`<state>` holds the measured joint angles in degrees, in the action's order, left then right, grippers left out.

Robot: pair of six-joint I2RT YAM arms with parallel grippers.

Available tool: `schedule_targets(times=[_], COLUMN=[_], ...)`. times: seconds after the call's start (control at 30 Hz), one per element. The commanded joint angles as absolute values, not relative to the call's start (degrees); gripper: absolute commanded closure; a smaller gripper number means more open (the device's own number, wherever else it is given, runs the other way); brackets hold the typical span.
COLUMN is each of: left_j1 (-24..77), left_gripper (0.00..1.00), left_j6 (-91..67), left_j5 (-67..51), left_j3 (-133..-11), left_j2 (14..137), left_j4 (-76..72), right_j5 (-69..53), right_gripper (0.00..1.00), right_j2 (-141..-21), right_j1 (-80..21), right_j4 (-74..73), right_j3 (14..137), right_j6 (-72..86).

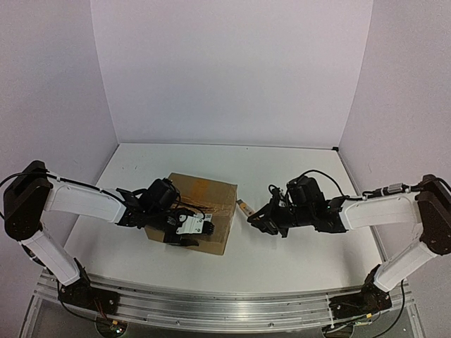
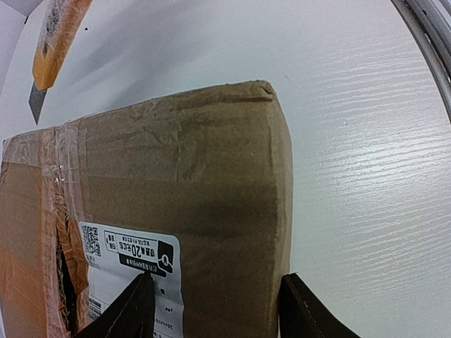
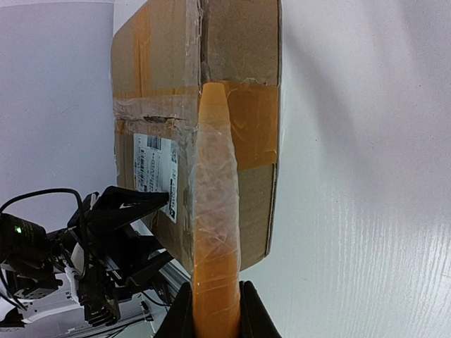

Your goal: Unpack the express box

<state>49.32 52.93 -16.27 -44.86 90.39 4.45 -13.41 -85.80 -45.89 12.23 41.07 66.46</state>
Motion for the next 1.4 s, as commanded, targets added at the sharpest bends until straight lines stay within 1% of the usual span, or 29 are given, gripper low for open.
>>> schedule_targets(times=[0.0, 0.27, 0.8, 1.37], left_j1=[48.7, 48.8, 48.7, 48.7], left_gripper=[0.43, 0.43, 0.43, 0.44], left_j6=[52.3, 52.3, 52.2, 52.3], left_j5=[-15.6, -15.6, -15.6, -15.7], left_j3=[-42.7, -42.4, -42.2, -42.3], left_j2=[92.6, 92.4, 92.5, 92.7], left_j4=[11.3, 11.3, 10.9, 10.8], right_j5=[-14.4, -15.3, -14.3, -16.1], right_gripper=[1.00, 1.00, 1.00, 1.00], right_j2=[-87.4, -88.2, -83.0, -88.1], right_j1=[-45.9, -45.8, -45.9, -45.9], right_j4=[14.0, 15.9, 13.0, 14.3], right_j3=[43.5, 44.0, 42.3, 44.9], right_j6=[66.1, 66.2, 66.4, 65.7])
